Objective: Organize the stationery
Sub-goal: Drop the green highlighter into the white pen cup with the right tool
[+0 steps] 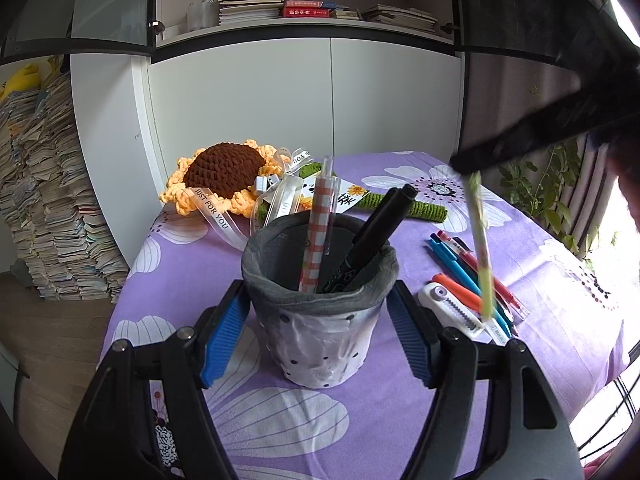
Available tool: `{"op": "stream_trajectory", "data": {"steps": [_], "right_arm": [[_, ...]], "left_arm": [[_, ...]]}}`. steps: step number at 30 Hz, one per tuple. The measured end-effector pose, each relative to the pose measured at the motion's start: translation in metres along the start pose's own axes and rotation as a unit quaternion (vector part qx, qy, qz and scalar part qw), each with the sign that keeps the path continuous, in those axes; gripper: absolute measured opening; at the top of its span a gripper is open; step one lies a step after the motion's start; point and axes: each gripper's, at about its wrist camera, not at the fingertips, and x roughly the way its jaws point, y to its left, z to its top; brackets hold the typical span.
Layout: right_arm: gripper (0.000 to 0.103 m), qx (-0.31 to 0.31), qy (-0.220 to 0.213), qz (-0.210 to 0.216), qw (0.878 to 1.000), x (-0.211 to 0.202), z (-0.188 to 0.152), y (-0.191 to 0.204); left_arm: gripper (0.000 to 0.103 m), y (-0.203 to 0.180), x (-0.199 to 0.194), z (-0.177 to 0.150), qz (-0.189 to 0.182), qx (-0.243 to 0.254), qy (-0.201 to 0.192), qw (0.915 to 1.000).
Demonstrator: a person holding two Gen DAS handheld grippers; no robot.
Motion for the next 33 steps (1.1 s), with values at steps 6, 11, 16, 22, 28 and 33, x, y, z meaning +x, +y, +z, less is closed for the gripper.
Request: {"op": "stream_trajectory", "data": {"steps": [6, 11, 16, 22, 28, 33], "right_arm": [[0.011, -0.029, -0.115, 0.018, 0.993, -0.07, 0.011, 0.037], [0.011, -0.054, -0.192, 0.049, 0.979, -0.111, 0.023, 0.06], [0.011, -0.074, -0.207, 0.08, 0.972, -0.1, 0.036, 0.081], [0.011, -0.086, -0.187, 0.058, 0.977, -0.06, 0.033, 0.087], [0.011, -0.099, -0.151, 0.063, 0.982, -0.038, 0.023, 0.088], [0.011, -0.111, -0.112, 0.07, 0.985, -0.022, 0.014, 0.09]], "left_arm": [[0.07, 0.0, 0.0, -0.001, 0.001, 0.0, -0.001, 1.0], [0.07, 0.001, 0.0, 0.0, 0.001, -0.001, -0.001, 1.0], [0.07, 0.001, 0.0, 0.0, 0.001, -0.001, 0.0, 1.0], [0.07, 0.002, 0.001, 0.0, -0.003, -0.003, -0.001, 1.0], [0.07, 0.002, 0.001, 0.0, -0.004, -0.005, -0.002, 1.0], [0.07, -0.001, 0.0, 0.0, -0.005, -0.005, -0.001, 1.0]]}}
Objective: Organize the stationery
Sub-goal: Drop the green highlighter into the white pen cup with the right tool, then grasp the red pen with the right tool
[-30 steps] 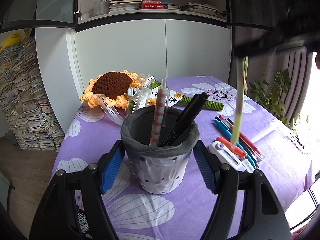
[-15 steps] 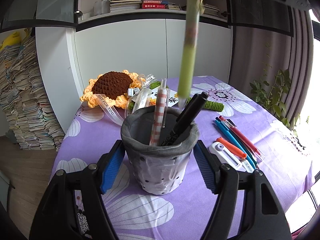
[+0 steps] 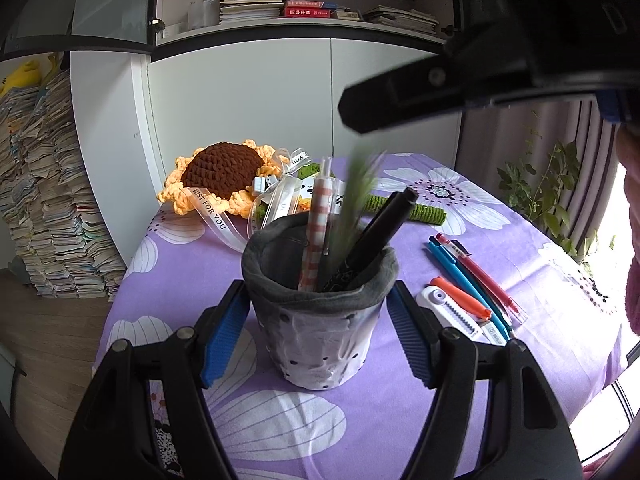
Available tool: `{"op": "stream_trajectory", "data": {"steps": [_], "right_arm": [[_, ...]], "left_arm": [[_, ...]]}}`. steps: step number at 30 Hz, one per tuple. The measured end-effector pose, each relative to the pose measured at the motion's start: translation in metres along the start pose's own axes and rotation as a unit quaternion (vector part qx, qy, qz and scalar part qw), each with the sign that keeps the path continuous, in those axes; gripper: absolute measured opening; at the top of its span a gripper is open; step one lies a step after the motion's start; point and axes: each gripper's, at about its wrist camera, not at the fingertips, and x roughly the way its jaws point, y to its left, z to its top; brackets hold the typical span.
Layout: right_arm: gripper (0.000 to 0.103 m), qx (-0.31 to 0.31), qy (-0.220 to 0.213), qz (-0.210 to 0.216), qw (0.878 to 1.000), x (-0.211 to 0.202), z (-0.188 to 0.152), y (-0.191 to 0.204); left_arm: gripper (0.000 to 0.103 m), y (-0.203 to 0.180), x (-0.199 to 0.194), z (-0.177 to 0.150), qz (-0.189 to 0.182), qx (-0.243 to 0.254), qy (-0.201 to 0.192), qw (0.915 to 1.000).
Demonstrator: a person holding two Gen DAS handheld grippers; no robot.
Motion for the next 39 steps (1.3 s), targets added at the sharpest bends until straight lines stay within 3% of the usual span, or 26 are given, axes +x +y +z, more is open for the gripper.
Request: {"op": "stream_trajectory", "data": {"steps": [6, 8, 10, 14, 18, 30, 35, 39], "right_arm": [[0.011, 0.043, 0.026, 0.027, 0.998, -0.002, -0.006, -0.017], [0.011, 0.054, 0.008, 0.019, 0.998, -0.017, -0.006, -0.027], [0.014, 0.073, 0.001, -0.018, 0.997, -0.028, -0.006, -0.046], [0.015, 0.143, 0.071, -0.093, 0.983, -0.011, -0.022, -0.097], [0.015, 0.193, 0.151, -0.112, 0.963, 0.026, -0.055, -0.137], [0.015, 0.228, 0.213, -0.11, 0.944, 0.083, -0.076, -0.167], [0.015, 0.233, 0.215, -0.101, 0.943, 0.086, -0.079, -0.17], [0.015, 0.247, 0.216, -0.069, 0.942, 0.09, -0.078, -0.173]], "left_arm": [[0.07, 0.0, -0.001, 0.0, 0.001, 0.0, 0.001, 1.0], [0.07, 0.0, -0.001, 0.0, 0.0, 0.0, 0.002, 1.0], [0.07, 0.0, -0.001, 0.0, 0.0, 0.0, 0.002, 1.0], [0.07, -0.001, -0.002, -0.001, 0.002, 0.002, 0.001, 1.0], [0.07, -0.002, -0.001, 0.0, 0.003, 0.004, 0.003, 1.0], [0.07, -0.002, -0.001, 0.0, 0.002, 0.009, 0.002, 1.0], [0.07, -0.003, -0.001, 0.0, 0.003, 0.01, 0.002, 0.9999], [0.07, -0.003, -0.001, 0.001, 0.003, 0.009, 0.002, 1.0]]}}
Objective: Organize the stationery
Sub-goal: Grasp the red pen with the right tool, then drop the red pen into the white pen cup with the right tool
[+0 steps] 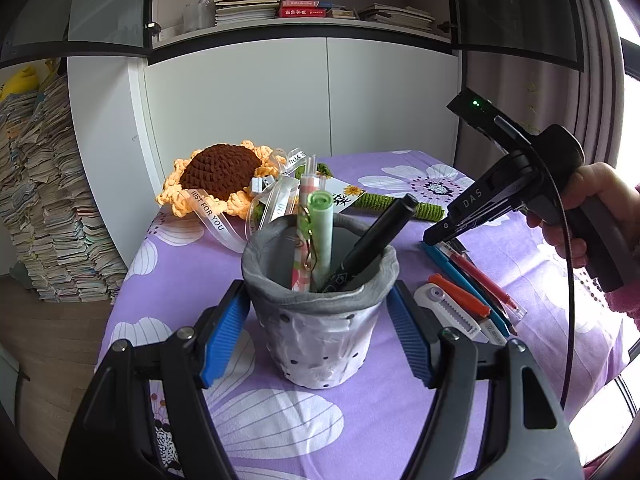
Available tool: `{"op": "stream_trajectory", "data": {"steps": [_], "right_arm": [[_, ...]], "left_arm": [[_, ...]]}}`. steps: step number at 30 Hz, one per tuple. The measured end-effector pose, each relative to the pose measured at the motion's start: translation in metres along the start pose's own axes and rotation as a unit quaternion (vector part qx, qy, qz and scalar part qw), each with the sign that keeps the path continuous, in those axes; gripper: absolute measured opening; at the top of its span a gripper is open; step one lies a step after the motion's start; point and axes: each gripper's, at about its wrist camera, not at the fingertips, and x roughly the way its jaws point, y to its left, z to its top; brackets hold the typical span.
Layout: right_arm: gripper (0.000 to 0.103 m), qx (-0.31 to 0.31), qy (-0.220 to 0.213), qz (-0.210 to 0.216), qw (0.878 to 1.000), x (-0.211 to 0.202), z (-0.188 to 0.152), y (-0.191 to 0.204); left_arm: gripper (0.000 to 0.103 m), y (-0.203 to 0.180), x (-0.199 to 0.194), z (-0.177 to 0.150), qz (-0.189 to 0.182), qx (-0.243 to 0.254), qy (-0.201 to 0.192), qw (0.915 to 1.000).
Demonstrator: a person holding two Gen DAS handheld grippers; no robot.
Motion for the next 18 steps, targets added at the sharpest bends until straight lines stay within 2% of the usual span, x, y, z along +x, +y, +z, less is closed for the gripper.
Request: {"op": "stream_trajectory", "data": {"steps": [3, 10, 14, 18], "right_arm": [[0.011, 0.006, -0.005, 0.007, 1.0, -0.002, -0.002, 0.0], [0.011, 0.004, -0.048, 0.031, 0.998, -0.032, -0.011, 0.004], [0.011, -0.018, -0.101, 0.039, 0.994, -0.071, -0.019, 0.02], [0.01, -0.069, -0.159, 0.041, 0.984, -0.116, -0.032, 0.051]], "left_arm": [[0.07, 0.0, -0.001, 0.0, -0.001, -0.001, 0.001, 1.0], [0.07, 0.0, 0.0, 0.0, 0.0, -0.002, 0.001, 1.0], [0.07, 0.0, 0.0, 0.0, 0.0, -0.002, 0.001, 1.0], [0.07, 0.0, -0.001, -0.001, 0.0, -0.003, 0.0, 1.0]]}}
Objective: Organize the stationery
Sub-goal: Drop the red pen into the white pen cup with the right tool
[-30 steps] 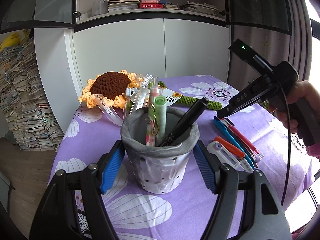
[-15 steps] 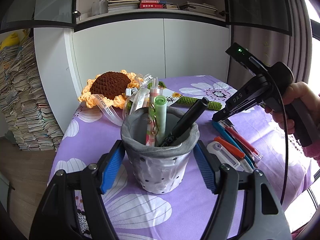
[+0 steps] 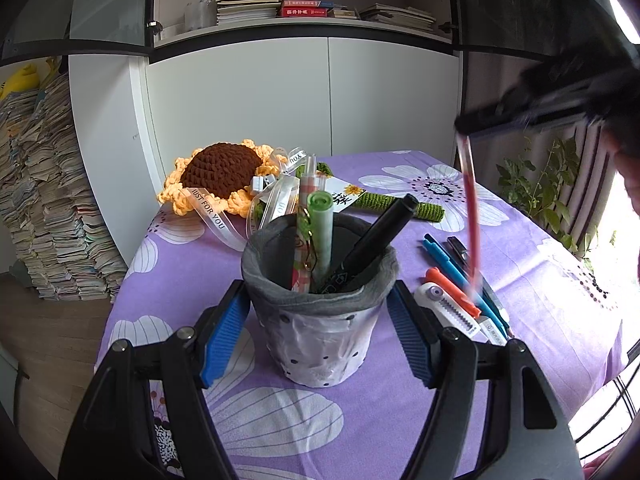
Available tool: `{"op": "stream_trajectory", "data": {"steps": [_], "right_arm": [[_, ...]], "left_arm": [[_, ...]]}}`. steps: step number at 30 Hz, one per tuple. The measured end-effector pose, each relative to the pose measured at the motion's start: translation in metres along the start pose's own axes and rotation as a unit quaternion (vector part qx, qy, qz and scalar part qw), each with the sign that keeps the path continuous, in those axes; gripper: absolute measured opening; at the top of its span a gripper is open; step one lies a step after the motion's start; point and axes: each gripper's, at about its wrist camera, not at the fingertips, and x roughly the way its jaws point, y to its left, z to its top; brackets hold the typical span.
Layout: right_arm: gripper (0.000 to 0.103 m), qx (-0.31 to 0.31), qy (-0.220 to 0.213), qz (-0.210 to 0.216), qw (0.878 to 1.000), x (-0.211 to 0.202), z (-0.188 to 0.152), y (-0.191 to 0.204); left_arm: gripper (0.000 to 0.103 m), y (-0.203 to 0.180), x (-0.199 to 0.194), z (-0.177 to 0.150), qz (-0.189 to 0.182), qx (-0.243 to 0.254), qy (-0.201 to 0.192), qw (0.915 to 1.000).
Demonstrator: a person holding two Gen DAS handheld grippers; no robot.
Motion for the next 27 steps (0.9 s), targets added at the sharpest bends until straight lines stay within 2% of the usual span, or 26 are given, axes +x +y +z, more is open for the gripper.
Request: {"op": "stream_trajectory", "data": {"steps": [6, 10, 21, 23, 27], "right_arm": [[0.01, -0.081, -0.099, 0.022, 0.992, -0.062, 0.004, 0.062], [0.01, -0.113, -0.137, 0.045, 0.983, -0.085, 0.01, 0.089], [0.01, -0.14, -0.142, 0.077, 0.977, -0.084, 0.011, 0.113], [0.003, -0.142, -0.143, 0.082, 0.976, -0.081, 0.012, 0.116], [0.003, -0.143, -0.139, 0.084, 0.976, -0.072, 0.016, 0.118]], "left_arm": [[0.07, 0.0, 0.0, 0.0, 0.0, 0.0, 0.0, 1.0], [0.07, 0.0, -0.001, 0.0, 0.0, 0.0, 0.0, 1.0], [0.07, 0.0, 0.0, -0.001, -0.001, -0.003, 0.0, 1.0], [0.07, -0.001, 0.0, 0.0, -0.002, -0.004, 0.0, 1.0], [0.068, -0.002, 0.001, -0.001, -0.004, -0.003, 0.0, 1.0]]}}
